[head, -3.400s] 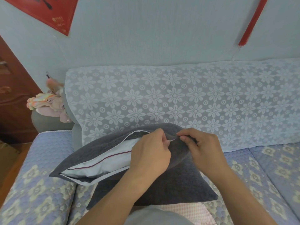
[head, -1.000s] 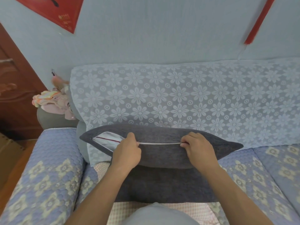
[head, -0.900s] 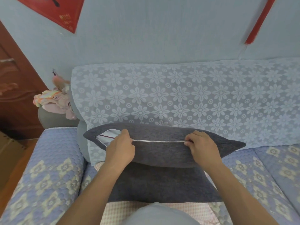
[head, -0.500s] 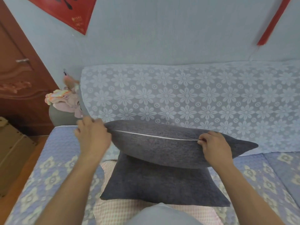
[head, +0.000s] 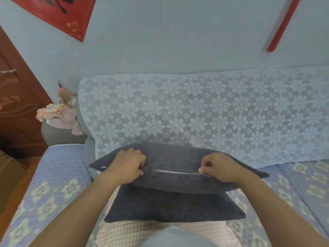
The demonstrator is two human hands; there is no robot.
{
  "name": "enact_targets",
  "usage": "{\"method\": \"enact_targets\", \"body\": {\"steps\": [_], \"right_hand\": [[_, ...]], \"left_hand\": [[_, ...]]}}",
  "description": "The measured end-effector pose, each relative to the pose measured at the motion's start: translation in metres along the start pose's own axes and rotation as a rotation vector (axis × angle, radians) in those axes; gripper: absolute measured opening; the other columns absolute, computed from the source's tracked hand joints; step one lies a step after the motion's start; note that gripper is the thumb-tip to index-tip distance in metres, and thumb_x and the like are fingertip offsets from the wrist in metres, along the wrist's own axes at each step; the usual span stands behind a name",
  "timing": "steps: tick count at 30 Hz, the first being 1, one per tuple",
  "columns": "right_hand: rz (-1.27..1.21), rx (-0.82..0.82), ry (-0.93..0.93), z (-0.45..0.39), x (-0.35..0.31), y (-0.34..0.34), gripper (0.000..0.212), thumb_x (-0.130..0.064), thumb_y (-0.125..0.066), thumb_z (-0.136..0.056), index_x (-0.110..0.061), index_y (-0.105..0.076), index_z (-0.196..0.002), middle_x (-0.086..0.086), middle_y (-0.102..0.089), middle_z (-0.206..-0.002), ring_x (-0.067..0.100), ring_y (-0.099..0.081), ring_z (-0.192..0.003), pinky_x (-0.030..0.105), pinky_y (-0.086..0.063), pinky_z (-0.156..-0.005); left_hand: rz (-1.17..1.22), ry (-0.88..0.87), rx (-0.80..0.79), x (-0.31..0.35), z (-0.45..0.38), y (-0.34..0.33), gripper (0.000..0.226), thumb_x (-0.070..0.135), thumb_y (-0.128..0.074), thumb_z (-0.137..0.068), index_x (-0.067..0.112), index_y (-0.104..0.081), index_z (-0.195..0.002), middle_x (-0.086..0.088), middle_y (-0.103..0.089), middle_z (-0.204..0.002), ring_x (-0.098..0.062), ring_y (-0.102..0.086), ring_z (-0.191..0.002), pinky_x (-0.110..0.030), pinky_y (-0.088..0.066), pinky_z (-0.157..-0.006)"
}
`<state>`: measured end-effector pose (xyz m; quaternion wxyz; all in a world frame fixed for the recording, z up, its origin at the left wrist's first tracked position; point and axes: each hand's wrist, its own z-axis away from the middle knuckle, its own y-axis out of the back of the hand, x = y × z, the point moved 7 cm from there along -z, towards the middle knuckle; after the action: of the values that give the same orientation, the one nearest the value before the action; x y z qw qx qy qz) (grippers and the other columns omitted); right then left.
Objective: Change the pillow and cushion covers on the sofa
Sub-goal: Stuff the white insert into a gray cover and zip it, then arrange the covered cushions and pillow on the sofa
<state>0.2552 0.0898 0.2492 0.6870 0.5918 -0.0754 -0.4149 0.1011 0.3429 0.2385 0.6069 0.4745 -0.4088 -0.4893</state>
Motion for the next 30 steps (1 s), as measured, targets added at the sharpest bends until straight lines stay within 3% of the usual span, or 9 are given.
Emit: {"method": "enact_targets", "body": {"steps": [2, 4, 7, 10, 13, 16, 21, 24, 30], "right_hand": [[-0.152, -0.03, -0.11, 0.009, -0.001, 0.01, 0.035, -0.043, -0.054, -0.1, -0.016, -0.065, -0.08, 0.001, -0.07, -0.074, 0.014, -0.066, -0.069, 0.03, -0.049, -0.07], [-0.11, 0.198, -0.278, 0.007, 0.031, 0.015, 0.032, -0.042, -0.048, -0.102, -0.016, -0.067, -0.106, 0.008, -0.07, -0.105, 0.025, -0.064, -0.1, 0.036, -0.045, -0.087], [-0.264, -0.041, -0.657, 0.026, 0.096, -0.068, 0.079, -0.062, -0.049, -0.095, -0.015, -0.027, -0.155, 0.014, -0.038, -0.154, 0.036, -0.039, -0.139, 0.045, -0.032, -0.115], [-0.756, -0.136, -0.98, 0.077, 0.12, -0.166, 0.123, -0.082, -0.059, -0.074, -0.01, -0.007, -0.159, 0.012, -0.026, -0.162, 0.036, -0.036, -0.142, 0.049, -0.033, -0.116], [-0.967, -0.032, -1.1, 0.104, 0.116, -0.206, 0.135, -0.092, -0.064, -0.054, -0.01, -0.027, -0.155, 0.012, -0.043, -0.152, 0.037, -0.051, -0.129, 0.05, -0.044, -0.108], [-0.995, 0.099, -1.091, 0.111, 0.101, -0.208, 0.122, -0.091, -0.057, -0.064, -0.009, -0.033, -0.152, 0.012, -0.047, -0.147, 0.035, -0.053, -0.126, 0.05, -0.046, -0.106], [-0.984, 0.384, -0.985, 0.121, 0.065, -0.164, 0.083, -0.069, -0.066, -0.08, -0.012, -0.053, -0.138, 0.005, -0.064, -0.123, 0.027, -0.063, -0.105, 0.046, -0.054, -0.094], [-1.014, 0.594, -0.902, 0.14, 0.061, -0.106, 0.052, -0.051, -0.068, -0.089, -0.014, -0.059, -0.125, -0.006, -0.066, -0.102, 0.014, -0.062, -0.086, 0.034, -0.052, -0.077], [-0.93, 0.861, -0.851, 0.191, 0.136, 0.004, 0.044, -0.046, -0.057, -0.098, -0.011, -0.057, -0.125, 0.015, -0.063, -0.121, 0.027, -0.059, -0.093, 0.035, -0.041, -0.082]], "left_hand": [[0.153, 0.011, -0.268, 0.006, -0.001, -0.016, 0.028, 0.056, -0.063, -0.09, 0.029, -0.062, -0.088, 0.016, -0.06, -0.091, -0.011, -0.058, -0.092, -0.036, -0.048, -0.084], [0.3, 0.079, -0.16, 0.009, -0.005, -0.02, 0.033, 0.064, -0.052, -0.094, 0.037, -0.064, -0.109, 0.014, -0.063, -0.115, -0.012, -0.057, -0.109, -0.042, -0.05, -0.096], [0.277, 0.326, -0.183, 0.0, 0.006, -0.069, 0.067, 0.073, -0.038, -0.094, 0.05, -0.017, -0.154, 0.002, -0.012, -0.165, -0.032, -0.014, -0.151, -0.061, -0.025, -0.117], [0.385, 0.525, -0.356, -0.012, 0.04, -0.141, 0.089, 0.088, -0.034, -0.083, 0.058, 0.012, -0.152, 0.004, 0.02, -0.167, -0.04, 0.009, -0.153, -0.07, -0.013, -0.117], [0.424, 0.604, -0.281, -0.023, 0.07, -0.165, 0.103, 0.096, -0.035, -0.073, 0.057, 0.024, -0.149, 0.001, 0.028, -0.165, -0.041, 0.007, -0.153, -0.067, -0.015, -0.118], [0.689, 0.792, -0.075, -0.054, 0.091, -0.17, 0.111, 0.091, -0.045, -0.074, 0.046, 0.014, -0.157, -0.008, 0.001, -0.169, -0.039, -0.016, -0.152, -0.058, -0.022, -0.121], [1.125, 0.957, 0.069, -0.081, 0.088, -0.169, 0.097, 0.07, -0.074, -0.073, 0.006, -0.051, -0.142, -0.015, -0.06, -0.139, -0.036, -0.058, -0.124, -0.048, -0.046, -0.108], [1.113, 0.884, 0.249, -0.063, 0.072, -0.11, 0.074, 0.063, -0.073, -0.08, 0.007, -0.062, -0.127, -0.015, -0.068, -0.125, -0.035, -0.064, -0.111, -0.049, -0.051, -0.1], [1.158, 0.591, 0.426, 0.052, 0.001, 0.007, 0.068, 0.062, -0.07, -0.084, 0.015, -0.053, -0.13, -0.007, -0.064, -0.128, -0.033, -0.06, -0.119, -0.046, -0.046, -0.102]]}}
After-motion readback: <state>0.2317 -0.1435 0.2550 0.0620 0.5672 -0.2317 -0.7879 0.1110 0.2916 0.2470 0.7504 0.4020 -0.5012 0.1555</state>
